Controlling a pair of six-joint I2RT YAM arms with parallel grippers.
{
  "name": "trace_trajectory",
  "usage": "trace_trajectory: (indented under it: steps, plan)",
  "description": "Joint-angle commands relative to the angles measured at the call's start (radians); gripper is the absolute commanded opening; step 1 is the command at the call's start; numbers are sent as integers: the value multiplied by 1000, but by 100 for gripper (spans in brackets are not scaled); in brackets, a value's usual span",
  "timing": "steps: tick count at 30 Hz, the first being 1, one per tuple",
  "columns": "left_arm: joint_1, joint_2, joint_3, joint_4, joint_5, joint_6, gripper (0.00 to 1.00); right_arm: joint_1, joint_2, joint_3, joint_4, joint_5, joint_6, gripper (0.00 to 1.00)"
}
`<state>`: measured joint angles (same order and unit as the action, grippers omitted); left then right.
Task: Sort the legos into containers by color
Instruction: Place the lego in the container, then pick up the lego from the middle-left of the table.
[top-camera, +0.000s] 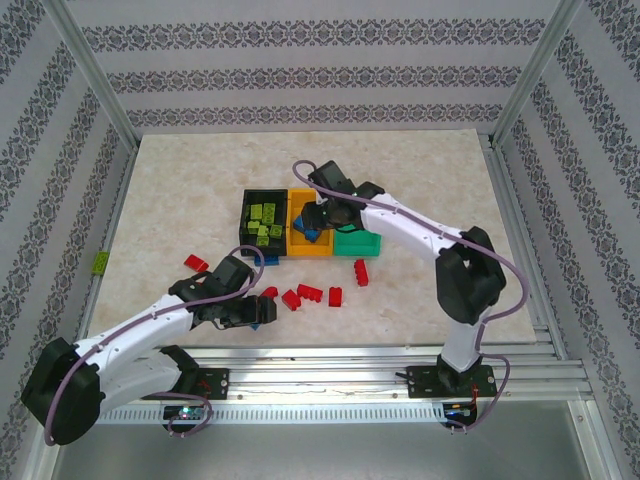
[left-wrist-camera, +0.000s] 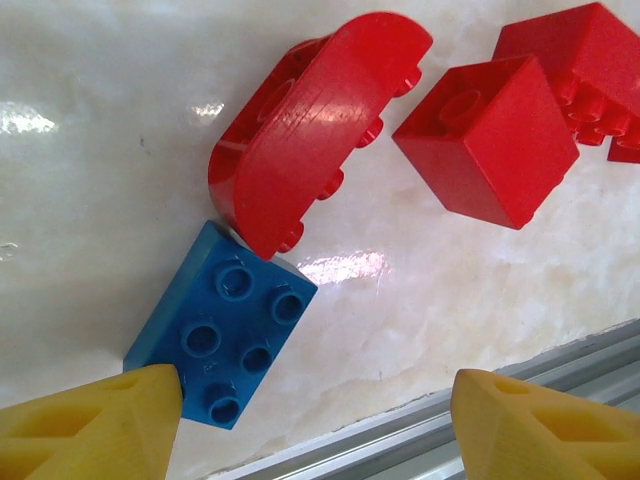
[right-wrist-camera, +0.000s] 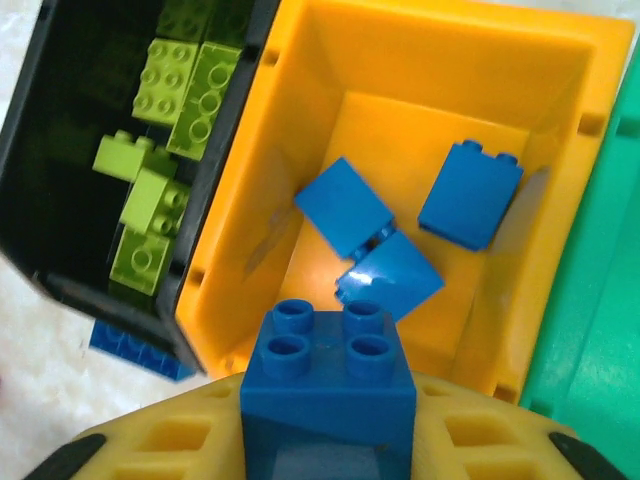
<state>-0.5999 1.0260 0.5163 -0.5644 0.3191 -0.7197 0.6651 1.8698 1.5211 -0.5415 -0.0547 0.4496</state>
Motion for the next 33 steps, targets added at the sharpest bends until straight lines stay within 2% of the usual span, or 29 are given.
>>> trace_trajectory:
  steps: [1, 5, 11, 23, 33]
  plan:
    - [15, -1, 7, -47, 12, -1, 72, -10, 42, 81, -54, -26, -50, 47]
    - [15, -32, 1, -53, -5, -19, 73, -13, 37, 69, -47, -59, -63, 55]
    - [15, -63, -8, -59, -38, -36, 72, -4, -47, -74, 8, -66, -46, 56]
    - [15, -43, -24, -40, -49, -59, 72, 4, -195, -330, 166, -101, 12, 56]
    - [14, 58, 8, -103, -118, -53, 73, 11, -259, -390, 227, -118, 4, 51]
